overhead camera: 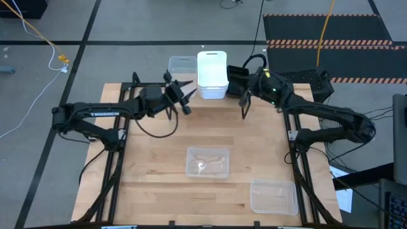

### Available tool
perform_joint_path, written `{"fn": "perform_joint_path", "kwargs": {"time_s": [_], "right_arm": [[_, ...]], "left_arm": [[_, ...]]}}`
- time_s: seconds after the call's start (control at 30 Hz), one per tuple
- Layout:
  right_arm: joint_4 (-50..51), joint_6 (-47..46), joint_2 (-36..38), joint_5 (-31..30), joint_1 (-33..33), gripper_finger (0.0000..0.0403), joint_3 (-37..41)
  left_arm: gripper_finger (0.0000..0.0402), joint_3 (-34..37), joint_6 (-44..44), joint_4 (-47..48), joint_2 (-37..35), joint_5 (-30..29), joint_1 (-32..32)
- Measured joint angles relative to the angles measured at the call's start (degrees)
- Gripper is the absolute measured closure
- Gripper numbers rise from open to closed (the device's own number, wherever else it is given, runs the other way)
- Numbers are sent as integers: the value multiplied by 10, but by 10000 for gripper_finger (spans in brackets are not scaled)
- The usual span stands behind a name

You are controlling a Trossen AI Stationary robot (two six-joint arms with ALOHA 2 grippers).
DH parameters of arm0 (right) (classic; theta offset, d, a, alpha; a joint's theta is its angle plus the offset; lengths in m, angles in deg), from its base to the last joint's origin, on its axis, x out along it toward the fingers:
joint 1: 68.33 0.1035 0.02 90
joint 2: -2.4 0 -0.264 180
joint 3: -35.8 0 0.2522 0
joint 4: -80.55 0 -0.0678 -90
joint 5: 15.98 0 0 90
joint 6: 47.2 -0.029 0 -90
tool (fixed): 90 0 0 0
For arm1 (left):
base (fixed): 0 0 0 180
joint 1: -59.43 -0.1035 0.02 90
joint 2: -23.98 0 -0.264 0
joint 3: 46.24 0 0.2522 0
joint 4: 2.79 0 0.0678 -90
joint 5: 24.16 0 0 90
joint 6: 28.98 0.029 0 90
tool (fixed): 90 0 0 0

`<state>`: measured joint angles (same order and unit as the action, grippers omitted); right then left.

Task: Stack baskets on shelf by color
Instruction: Adjust the stacked white bins on the shelf

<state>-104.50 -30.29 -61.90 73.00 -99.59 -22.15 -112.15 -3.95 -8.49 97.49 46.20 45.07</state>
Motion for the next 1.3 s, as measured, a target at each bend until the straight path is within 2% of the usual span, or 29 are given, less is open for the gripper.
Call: {"fn": "perform_joint_path", "kwargs": {"time_s": [0.2, 0.37, 0.5, 0.77, 0.97, 1.13, 1.3], "right_arm": [[-76, 1, -61, 15, -5, 286, 0], [-101, -1, -81, 70, -4, 298, 0], [-93, 0, -78, 70, -2, 303, 0], [-61, -14, -28, 38, 9, 303, 0], [-33, -47, 10, 41, 45, 303, 24], [-81, -52, 58, 41, 78, 303, 87], [-149, -57, 106, 40, 90, 303, 141]], "left_arm": [[236, 0, 0, 4, 4, -15, -2], [236, 0, 2, 1, 4, -16, -16], [236, 0, 3, 13, 4, -18, -25], [236, -1, -16, 30, 23, -1, -45], [236, 0, -15, 29, 48, 2, -44], [236, 0, -13, 16, 52, 7, -30], [236, 0, -30, 12, 52, 48, -21]]}}
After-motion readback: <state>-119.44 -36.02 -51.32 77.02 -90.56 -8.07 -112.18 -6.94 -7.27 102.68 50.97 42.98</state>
